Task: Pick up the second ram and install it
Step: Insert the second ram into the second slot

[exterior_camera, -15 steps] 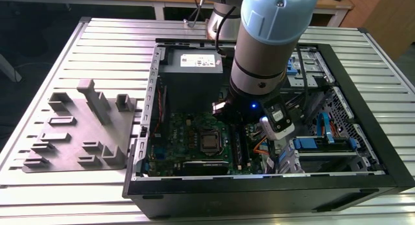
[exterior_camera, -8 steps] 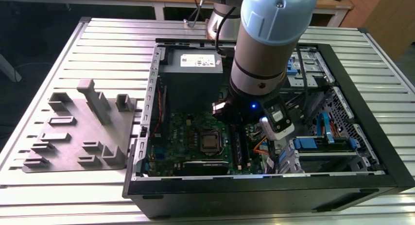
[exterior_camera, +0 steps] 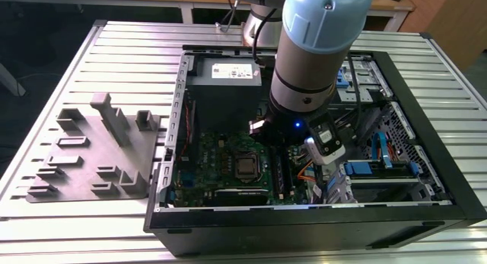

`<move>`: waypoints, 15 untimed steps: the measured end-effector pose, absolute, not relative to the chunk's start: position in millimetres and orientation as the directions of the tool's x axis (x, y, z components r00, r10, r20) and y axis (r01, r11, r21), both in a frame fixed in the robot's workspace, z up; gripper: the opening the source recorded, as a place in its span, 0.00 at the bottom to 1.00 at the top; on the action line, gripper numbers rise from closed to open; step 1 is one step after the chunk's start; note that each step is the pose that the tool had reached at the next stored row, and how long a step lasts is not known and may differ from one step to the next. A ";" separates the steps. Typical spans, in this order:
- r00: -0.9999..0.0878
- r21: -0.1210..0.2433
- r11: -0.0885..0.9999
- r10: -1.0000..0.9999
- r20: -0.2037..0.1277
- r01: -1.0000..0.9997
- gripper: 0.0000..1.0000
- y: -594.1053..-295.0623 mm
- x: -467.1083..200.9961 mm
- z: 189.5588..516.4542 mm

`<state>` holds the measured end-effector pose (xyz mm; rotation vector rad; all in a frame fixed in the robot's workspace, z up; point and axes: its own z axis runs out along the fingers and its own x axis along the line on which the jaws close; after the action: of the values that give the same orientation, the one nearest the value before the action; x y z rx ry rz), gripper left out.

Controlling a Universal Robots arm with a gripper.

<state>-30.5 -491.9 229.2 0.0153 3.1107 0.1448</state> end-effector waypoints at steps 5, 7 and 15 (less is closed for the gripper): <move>-1.000 0.093 0.996 0.011 -0.027 0.008 0.08 -491.9 -30.5 228.3; -1.000 0.093 0.996 0.011 -0.027 0.009 0.08 -491.9 -30.5 228.2; -1.000 0.093 0.996 0.011 -0.027 0.008 0.08 -491.9 -30.5 226.8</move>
<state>-30.5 -491.9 226.8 0.0152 3.1106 0.1450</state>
